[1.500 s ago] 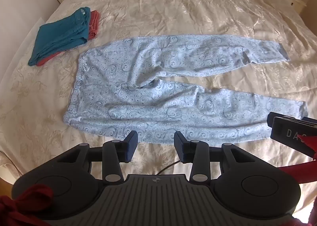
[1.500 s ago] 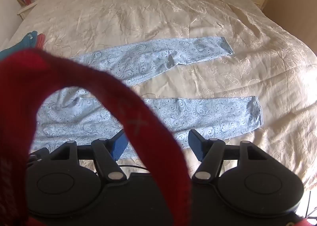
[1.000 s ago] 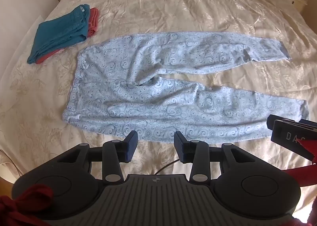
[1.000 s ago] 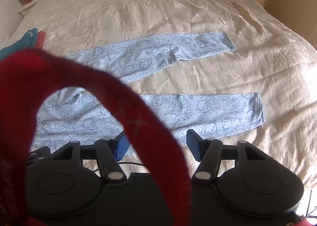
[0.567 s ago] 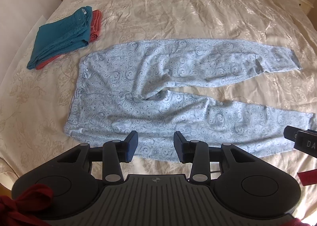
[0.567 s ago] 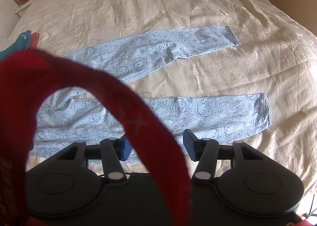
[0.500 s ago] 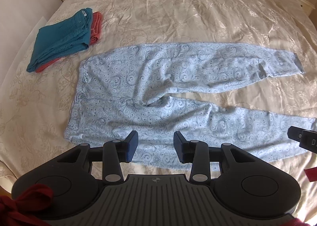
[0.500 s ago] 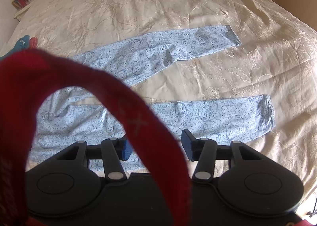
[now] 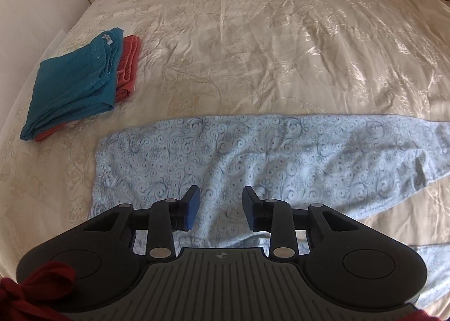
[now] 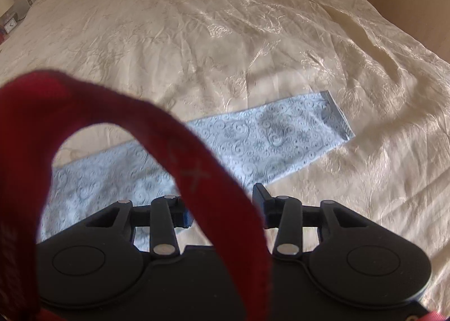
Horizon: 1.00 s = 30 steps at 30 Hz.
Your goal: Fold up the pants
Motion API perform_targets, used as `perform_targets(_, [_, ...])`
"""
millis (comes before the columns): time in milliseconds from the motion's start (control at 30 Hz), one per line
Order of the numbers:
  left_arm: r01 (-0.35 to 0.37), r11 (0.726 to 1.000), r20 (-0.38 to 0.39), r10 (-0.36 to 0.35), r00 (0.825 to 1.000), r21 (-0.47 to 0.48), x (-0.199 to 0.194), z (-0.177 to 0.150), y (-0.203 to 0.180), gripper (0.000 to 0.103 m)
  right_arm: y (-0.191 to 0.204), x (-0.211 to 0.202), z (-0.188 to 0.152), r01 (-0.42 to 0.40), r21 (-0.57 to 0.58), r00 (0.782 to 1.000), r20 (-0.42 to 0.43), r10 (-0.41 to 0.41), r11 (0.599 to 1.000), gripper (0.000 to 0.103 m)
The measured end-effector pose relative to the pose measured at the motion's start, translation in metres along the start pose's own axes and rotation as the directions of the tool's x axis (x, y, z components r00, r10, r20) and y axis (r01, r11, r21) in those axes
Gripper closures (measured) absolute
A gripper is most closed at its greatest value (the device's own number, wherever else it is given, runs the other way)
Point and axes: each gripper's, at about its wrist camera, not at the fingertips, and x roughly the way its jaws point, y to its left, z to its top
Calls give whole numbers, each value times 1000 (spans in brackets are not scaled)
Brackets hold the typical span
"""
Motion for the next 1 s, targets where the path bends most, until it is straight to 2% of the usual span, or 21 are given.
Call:
perform_targets(167, [-17,1000,-11,17,1000,3,32,26,-1,70,-4,52,43,9,61,1000,22,-10,998,52])
perform_targets(333, [-24,1000,-40,24,999,6,56,39,-2,70,-5,96,70,22,129,1000,-7,-21,991,52])
perform_targets(500, [-27,1000,-66,28,997,5,69,39,0,70,-14,137,89,80,208,995,-82,-64,975,52])
perform_targets(633, [-26,1000,-78,25,997,-5,74,40,3,70,-22,152,84,117,258,983,-170,-74,959,53])
perform_targets(667, [-23,1000,-80,22,997,-10,75,41,4,70,-24,152,81,112,252,982,-176,-68,961,57])
perform_targets(700, [-18,1000,-82,17,997,-14,76,43,5,70,-24,150,78,109,237,981,-183,-66,965,79])
perform_targets(733, [-13,1000,-82,12,997,-18,76,44,5,70,-26,148,74,98,226,979,-195,-53,969,92])
perform_targets(767, [-8,1000,-81,6,997,-22,76,46,5,70,-29,143,70,79,235,980,-194,-33,969,98])
perform_targets(867, [15,999,-76,-17,997,-37,76,53,5,70,-39,126,56,65,245,982,-186,-19,967,98])
perform_targets(1000, [76,993,-91,-84,992,-93,82,67,7,70,-50,107,33,45,239,982,-189,0,970,98])
